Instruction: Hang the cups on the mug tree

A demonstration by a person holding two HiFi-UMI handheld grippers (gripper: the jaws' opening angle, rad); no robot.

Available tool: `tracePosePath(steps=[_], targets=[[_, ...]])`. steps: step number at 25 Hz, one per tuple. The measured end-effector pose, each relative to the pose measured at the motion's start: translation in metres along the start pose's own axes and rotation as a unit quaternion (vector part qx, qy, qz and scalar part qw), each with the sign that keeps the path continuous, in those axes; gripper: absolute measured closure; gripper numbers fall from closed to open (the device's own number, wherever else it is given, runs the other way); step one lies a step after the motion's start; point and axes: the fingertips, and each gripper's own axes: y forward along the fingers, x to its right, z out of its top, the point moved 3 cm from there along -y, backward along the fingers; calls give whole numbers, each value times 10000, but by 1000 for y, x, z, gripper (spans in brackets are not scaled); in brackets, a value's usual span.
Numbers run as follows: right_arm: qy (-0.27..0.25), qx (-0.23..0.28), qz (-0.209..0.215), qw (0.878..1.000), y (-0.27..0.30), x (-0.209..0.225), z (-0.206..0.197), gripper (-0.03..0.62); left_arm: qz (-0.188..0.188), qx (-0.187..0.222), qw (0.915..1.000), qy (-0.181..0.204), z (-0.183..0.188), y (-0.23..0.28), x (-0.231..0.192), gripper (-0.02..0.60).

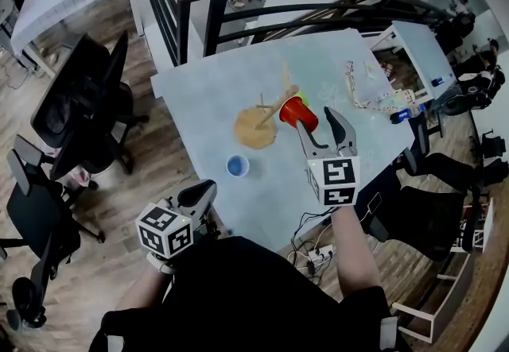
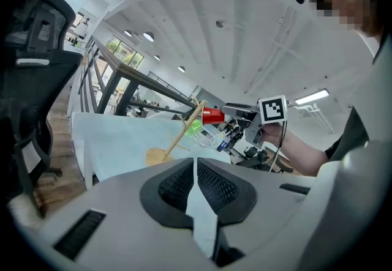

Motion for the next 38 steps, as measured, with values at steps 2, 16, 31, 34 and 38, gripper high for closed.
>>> tracePosePath(steps=[2, 16, 31, 34, 38], targets=[[193, 127, -27, 9997, -10, 2, -2, 318, -28, -30, 10000, 33, 1, 4, 2, 557], [1623, 675, 344, 9838, -75, -3, -38, 318, -88, -258, 9994, 231, -3, 21, 32, 557], [3232, 448, 1172, 9380, -112, -61, -103, 380, -172, -330, 9979, 536, -3, 30, 94, 557], [3353, 520, 1288, 9318, -126, -66, -103, 402, -188, -335, 9952, 896, -3, 33, 115, 557], [3489, 690, 1374, 9245, -140, -71, -96, 447, -217, -356, 9914, 1237, -4, 35, 135, 557]])
